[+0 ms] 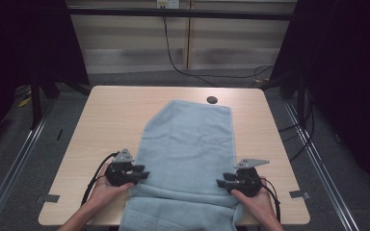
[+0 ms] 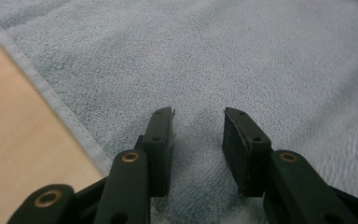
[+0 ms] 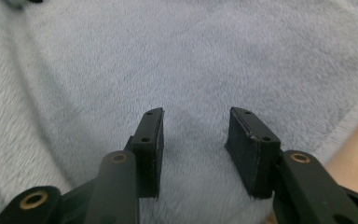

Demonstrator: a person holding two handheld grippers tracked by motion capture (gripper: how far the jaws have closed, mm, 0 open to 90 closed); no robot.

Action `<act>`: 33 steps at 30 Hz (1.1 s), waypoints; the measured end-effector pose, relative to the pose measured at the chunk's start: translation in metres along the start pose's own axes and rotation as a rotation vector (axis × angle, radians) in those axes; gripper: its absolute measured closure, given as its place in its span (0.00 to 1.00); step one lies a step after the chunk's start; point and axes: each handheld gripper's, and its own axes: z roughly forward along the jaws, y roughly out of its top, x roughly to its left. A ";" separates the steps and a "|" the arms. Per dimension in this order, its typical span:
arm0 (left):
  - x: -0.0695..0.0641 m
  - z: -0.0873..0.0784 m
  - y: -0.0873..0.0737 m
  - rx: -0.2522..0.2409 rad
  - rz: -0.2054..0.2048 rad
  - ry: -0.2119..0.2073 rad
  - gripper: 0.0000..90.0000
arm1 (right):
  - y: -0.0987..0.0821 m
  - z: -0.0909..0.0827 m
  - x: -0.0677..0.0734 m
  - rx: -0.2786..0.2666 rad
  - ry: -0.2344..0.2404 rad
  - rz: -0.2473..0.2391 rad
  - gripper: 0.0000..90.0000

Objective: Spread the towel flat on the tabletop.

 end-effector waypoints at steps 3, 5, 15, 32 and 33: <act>-0.016 -0.015 -0.014 0.018 0.006 -0.028 0.70 | -0.015 -0.011 0.013 0.004 0.030 -0.013 0.63; -0.025 -0.022 -0.022 0.020 0.003 -0.050 0.70 | -0.024 -0.018 0.025 0.016 0.038 -0.058 0.64; -0.041 -0.044 -0.033 0.025 -0.019 -0.097 0.66 | -0.032 -0.037 0.051 -0.025 0.113 -0.082 0.64; 0.046 0.022 0.035 -0.040 -0.103 0.070 0.65 | 0.062 0.048 -0.020 -0.065 -0.033 -0.057 0.57; 0.042 0.025 0.032 -0.013 -0.065 0.073 0.65 | 0.061 0.050 -0.021 -0.063 -0.031 -0.055 0.57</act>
